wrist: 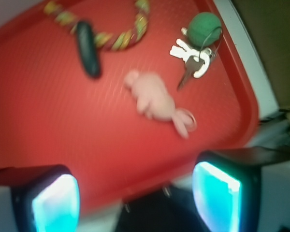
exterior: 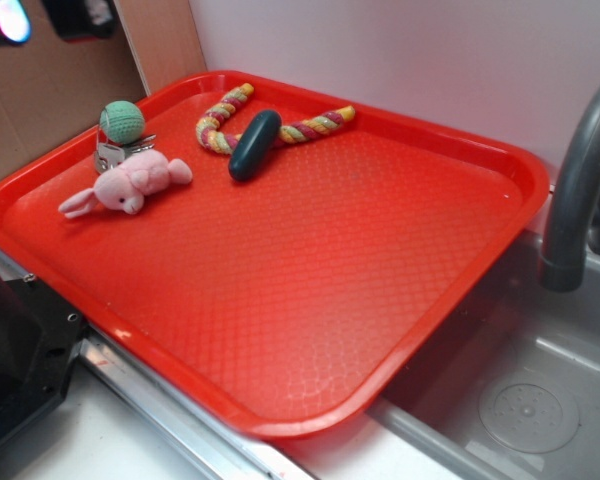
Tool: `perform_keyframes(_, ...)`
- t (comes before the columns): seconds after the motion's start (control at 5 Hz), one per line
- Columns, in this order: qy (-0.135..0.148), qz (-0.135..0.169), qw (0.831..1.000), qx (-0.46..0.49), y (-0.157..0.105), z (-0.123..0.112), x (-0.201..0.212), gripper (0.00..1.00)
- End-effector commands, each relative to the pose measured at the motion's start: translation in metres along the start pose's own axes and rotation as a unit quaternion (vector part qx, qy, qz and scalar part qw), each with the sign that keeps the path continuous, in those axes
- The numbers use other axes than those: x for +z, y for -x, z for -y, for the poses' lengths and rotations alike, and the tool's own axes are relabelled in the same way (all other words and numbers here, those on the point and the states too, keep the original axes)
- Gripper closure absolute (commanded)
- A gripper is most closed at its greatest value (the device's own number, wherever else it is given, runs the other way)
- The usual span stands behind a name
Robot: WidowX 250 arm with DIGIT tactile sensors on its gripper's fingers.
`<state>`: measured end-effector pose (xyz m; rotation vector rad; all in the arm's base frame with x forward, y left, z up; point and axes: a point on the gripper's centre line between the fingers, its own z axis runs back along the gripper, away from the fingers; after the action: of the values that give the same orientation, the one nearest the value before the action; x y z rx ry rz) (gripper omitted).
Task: Grab the silver keys.
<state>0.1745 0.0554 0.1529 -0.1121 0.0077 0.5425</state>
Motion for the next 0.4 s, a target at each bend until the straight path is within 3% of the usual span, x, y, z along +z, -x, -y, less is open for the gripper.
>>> perform_keyframes(0.0,-0.038,0.041,0.969,0.242,-0.018,-0.047,-0.032,0.0)
perform_keyframes(0.2,-0.06,0.05,0.958,0.276,-0.012,-0.065,-0.036,0.0)
